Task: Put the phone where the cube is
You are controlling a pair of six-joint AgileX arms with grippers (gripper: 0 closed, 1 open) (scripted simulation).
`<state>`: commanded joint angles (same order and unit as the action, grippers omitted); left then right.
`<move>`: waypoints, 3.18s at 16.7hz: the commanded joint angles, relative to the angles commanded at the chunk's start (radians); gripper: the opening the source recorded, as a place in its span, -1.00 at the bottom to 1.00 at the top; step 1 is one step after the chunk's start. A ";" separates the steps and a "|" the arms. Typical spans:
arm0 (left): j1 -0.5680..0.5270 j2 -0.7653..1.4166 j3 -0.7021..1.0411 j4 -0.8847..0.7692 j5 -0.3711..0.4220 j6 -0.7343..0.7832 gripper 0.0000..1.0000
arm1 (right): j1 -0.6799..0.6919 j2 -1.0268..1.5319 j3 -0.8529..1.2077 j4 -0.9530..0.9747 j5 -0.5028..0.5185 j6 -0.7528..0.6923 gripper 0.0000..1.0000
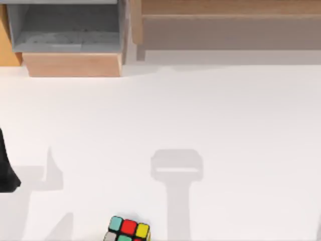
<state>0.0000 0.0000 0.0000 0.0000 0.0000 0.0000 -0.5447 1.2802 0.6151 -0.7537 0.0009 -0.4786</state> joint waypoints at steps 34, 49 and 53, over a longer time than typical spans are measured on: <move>0.000 0.000 0.000 0.000 0.000 0.000 1.00 | -0.085 0.236 -0.001 0.085 -0.001 -0.073 -0.96; 0.000 0.000 0.000 0.000 0.000 0.000 1.00 | -0.084 0.174 0.048 -0.025 -0.007 -0.070 -1.00; 0.000 0.000 0.000 0.000 0.000 0.000 1.00 | -0.084 0.168 0.054 -0.033 -0.007 -0.068 -1.00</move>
<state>0.0000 0.0000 0.0000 0.0000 0.0000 0.0000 -0.6284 1.4481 0.6691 -0.7865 -0.0065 -0.5470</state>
